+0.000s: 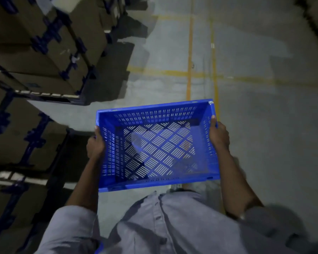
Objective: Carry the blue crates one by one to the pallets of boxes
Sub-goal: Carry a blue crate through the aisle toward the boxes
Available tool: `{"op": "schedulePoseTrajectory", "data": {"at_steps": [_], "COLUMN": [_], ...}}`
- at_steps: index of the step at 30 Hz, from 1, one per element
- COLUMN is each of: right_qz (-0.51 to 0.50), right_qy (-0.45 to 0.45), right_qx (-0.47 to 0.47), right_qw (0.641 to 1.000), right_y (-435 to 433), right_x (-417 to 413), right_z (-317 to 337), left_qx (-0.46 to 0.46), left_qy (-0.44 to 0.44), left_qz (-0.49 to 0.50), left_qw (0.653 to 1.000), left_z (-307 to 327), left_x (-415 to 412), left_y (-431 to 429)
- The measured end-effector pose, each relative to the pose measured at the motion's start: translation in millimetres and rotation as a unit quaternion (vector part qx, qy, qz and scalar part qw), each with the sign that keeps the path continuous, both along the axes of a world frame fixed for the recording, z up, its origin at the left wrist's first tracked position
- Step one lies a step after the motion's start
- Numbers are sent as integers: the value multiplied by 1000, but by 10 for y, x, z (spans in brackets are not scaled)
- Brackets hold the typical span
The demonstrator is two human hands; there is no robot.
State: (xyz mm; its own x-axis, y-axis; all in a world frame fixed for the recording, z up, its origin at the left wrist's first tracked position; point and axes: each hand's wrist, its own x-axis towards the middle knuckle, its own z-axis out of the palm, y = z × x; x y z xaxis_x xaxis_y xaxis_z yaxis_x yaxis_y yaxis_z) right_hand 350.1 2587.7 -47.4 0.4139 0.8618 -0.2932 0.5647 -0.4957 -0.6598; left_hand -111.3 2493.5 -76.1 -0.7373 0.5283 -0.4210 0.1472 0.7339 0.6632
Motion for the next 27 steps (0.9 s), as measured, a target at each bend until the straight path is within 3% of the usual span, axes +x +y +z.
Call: {"op": "schedulePoseTrajectory", "data": {"at_steps": [7, 15, 27], "right_qz": [3, -3, -55], "right_qy": [-11, -16, -20], "right_qx": [11, 14, 25], "right_qw": [1000, 1000, 998], "right_y": [1731, 3685, 6207], "right_x": [-454, -1303, -2168], "right_z": [202, 137, 157], "left_qx": [20, 28, 27], "left_qy": [-14, -9, -14], "left_qz": [39, -10, -12], "left_qw": [999, 1000, 999], "left_z": [-69, -334, 48], "left_x": [-546, -1455, -2271], "left_y": [1689, 3778, 6441]}}
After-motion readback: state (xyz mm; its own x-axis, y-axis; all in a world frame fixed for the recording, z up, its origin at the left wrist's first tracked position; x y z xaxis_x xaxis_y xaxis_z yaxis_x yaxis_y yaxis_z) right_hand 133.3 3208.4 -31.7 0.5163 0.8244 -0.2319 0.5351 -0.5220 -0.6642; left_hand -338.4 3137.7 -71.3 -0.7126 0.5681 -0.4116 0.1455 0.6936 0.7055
